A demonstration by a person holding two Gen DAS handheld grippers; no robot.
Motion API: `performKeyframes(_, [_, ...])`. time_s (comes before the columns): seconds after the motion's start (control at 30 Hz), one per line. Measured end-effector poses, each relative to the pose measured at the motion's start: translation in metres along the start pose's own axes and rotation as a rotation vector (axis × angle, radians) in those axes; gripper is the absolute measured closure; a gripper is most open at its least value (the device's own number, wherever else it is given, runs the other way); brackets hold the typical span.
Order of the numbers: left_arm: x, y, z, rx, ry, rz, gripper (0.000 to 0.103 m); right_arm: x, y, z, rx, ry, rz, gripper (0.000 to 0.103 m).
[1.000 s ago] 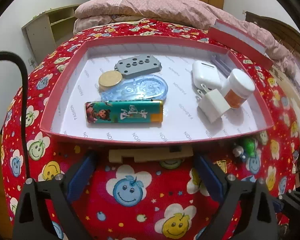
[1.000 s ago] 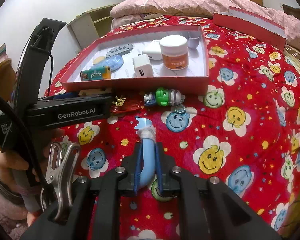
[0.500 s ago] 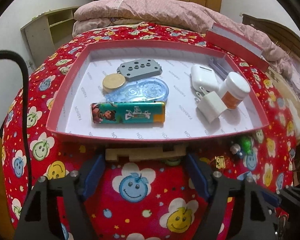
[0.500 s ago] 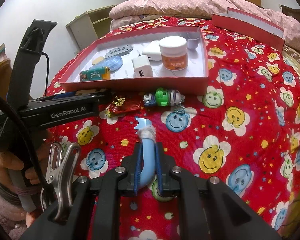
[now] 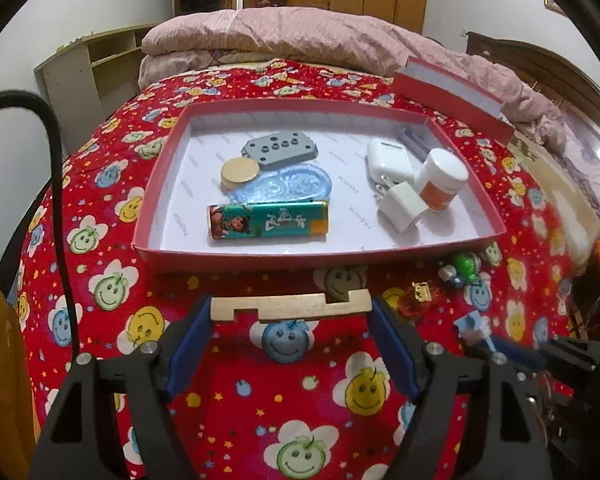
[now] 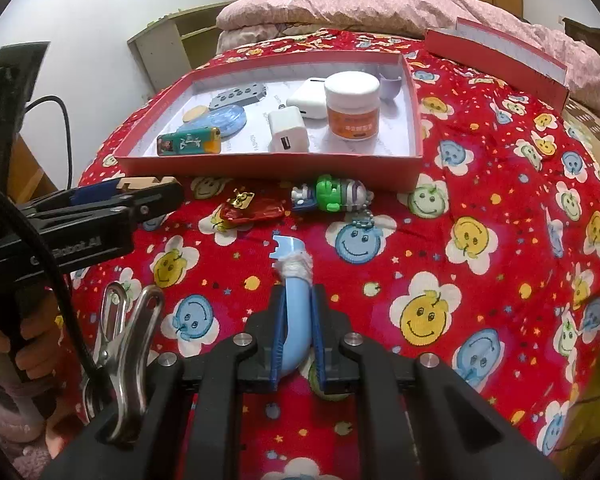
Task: Organize rigid objects
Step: 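Carry the blue item over the tray while left gripper grasps the wooden piece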
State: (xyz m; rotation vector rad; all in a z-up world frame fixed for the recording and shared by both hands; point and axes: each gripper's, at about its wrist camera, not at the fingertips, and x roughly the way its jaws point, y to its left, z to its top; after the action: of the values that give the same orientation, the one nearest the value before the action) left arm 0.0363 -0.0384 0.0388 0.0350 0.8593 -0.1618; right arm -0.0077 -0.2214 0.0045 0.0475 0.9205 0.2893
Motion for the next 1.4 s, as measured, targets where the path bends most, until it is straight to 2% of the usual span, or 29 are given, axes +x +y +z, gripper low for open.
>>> performKeyframes(0.33, [-0.011, 0.007, 0.003, -0.015, -0.017, -0.023, 0.022, -0.008, 0.005, 0.005, -0.005, -0.011, 0.003, 0.090])
performKeyframes(0.6, [-0.014, 0.012, 0.017, -0.017, -0.036, -0.025, 0.022, -0.013, 0.005, 0.013, -0.013, -0.019, -0.001, 0.090])
performKeyframes(1.4, [0.008, 0.023, 0.069, -0.005, -0.057, -0.007, 0.022, -0.011, 0.009, 0.074, -0.060, -0.083, -0.007, 0.090])
